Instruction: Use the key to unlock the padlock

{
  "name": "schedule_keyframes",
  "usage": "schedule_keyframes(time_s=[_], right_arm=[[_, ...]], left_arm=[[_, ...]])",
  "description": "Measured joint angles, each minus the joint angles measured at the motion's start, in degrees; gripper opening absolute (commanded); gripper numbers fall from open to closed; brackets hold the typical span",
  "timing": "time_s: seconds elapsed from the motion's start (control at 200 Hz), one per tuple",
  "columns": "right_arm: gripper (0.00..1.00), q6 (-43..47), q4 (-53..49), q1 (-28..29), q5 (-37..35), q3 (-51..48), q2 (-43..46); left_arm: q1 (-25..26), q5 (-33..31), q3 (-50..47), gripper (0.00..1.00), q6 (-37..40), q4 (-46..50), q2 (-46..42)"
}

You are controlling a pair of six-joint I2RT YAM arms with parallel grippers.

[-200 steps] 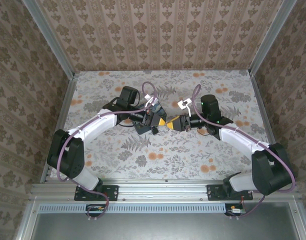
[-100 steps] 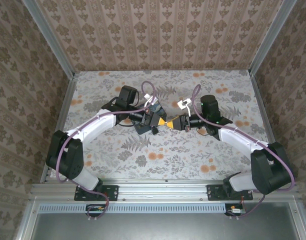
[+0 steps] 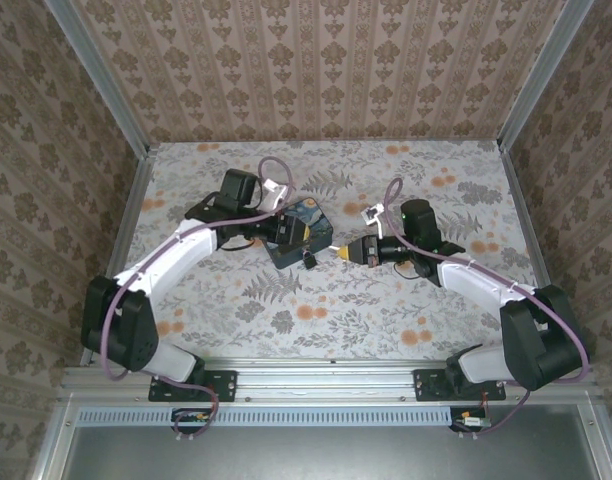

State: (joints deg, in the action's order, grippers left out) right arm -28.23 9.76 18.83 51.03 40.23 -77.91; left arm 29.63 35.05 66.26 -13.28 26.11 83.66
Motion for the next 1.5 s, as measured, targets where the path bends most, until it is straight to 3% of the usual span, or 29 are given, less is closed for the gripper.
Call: schedule_keyframes(time_s=[0.15,0.28,0.41,0.575,0.815,1.185,1.3,1.5], right_arm=[[0.00,-2.5,-6.0,-1.2,-9.8,0.1,0.0],[0.00,-5.3,-8.9,-1.4,-16.7,-0.5,1.6],[0.00,-7.6,-10.3,-1.4,-22.3,-2.4,4.7],[0.00,-8.6,-14.3,-1.4,-29.8,-4.7,8.6],[0.00,-8.9,-16.3,-1.4,-33.7,-5.2,10.6],[0.00,-8.0,-16.2,-1.7,-32.8,-5.2,8.9],[0.00,-7.8,-16.2,-2.0,-31.7,-5.2,8.8],[0.00,-7.3,-16.2,-2.6,-30.1,-5.2,8.8]], left_arm=[[3.9,-19.3,5.5,0.52,-1.0,6.9,-0.5],[11.3,-34.4,-0.5,0.54,-13.4,8.6,-3.7],[22.0,-43.4,-6.2,0.56,-26.6,7.4,-3.7],[25.6,-51.4,-6.6,0.56,-40.3,2.6,4.9],[27.6,-56.5,-2.8,0.56,-52.3,-2.1,18.9],[27.7,-62.2,5.1,0.55,-58.5,-3.0,28.5],[27.6,-62.9,6.3,0.51,-59.4,-1.3,29.5],[26.5,-63.1,6.3,0.32,-59.8,-0.8,29.9]])
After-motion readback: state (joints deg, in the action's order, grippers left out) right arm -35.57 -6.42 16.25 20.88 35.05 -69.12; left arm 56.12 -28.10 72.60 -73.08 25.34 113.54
